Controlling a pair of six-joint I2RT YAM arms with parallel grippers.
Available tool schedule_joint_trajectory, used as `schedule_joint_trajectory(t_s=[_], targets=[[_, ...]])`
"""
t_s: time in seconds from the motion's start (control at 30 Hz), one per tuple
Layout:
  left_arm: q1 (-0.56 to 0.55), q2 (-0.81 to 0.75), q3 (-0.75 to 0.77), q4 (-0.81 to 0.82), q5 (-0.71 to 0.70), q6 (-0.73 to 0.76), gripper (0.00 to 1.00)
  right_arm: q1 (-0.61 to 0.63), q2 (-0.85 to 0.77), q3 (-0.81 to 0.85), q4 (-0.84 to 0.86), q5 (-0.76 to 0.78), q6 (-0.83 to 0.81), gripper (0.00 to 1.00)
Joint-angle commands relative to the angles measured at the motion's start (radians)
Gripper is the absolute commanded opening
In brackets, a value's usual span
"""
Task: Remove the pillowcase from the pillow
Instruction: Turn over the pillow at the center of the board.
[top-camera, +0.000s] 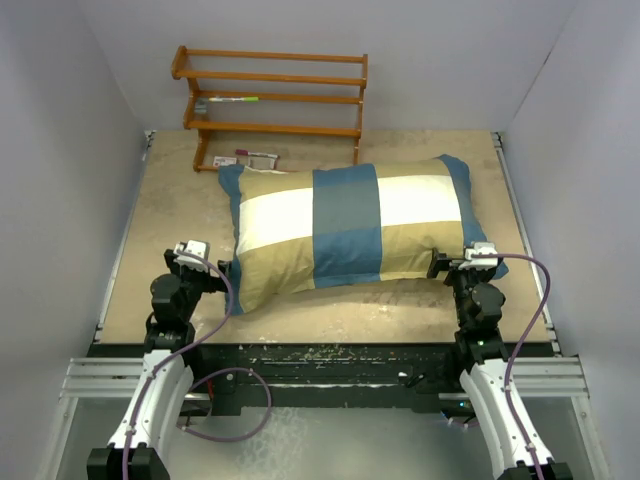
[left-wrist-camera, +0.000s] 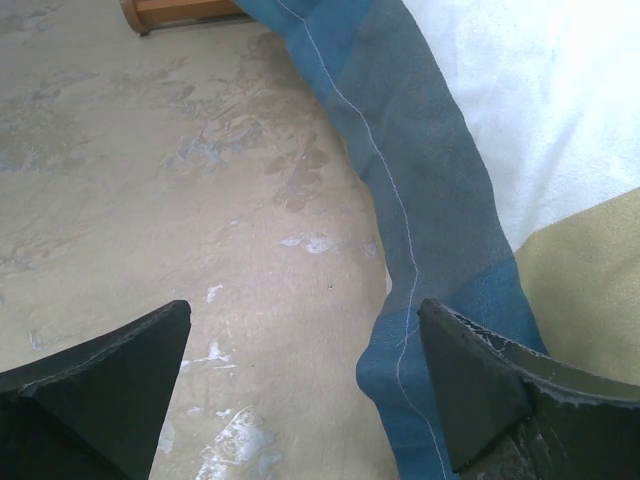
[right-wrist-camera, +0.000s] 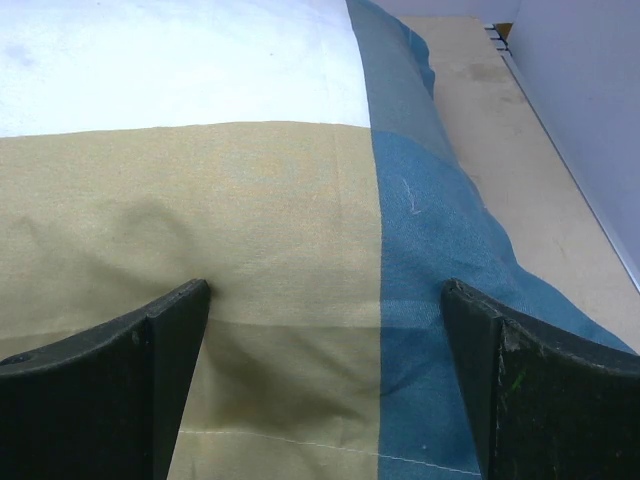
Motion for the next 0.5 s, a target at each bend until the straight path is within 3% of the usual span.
schedule_joint_trajectory(t_s=[0.0, 0.13, 0.3, 0.4, 0.43, 0.47], targets=[[0.005, -0.006, 0.003, 0.037, 0.013, 0.018, 0.99, 0.000, 0.007, 0.003, 0.046, 0.032, 0.004, 1.00], [0.005, -0.002, 0.004, 0.040, 0.013, 0.019, 0.99, 0.000, 0.010, 0.004, 0.047, 0.036, 0.003, 1.00], [0.005, 0.032, 0.029, 0.041, -0.024, 0.003, 0.99, 0.000, -0.002, 0.052, 0.017, 0.183, 0.012, 1.00], [0.005, 0.175, 0.213, -0.085, -0.041, 0.003, 0.99, 0.000, 0.083, 0.166, -0.076, 0.287, 0.086, 1.00], [0.005, 0.239, 0.336, -0.156, -0.038, 0.027, 0.99, 0.000, 0.120, 0.219, -0.119, 0.350, 0.122, 1.00], [0.005, 0.309, 0.431, -0.244, -0.040, 0.050, 0.99, 0.000, 0.154, 0.287, -0.177, 0.433, 0.240, 1.00]])
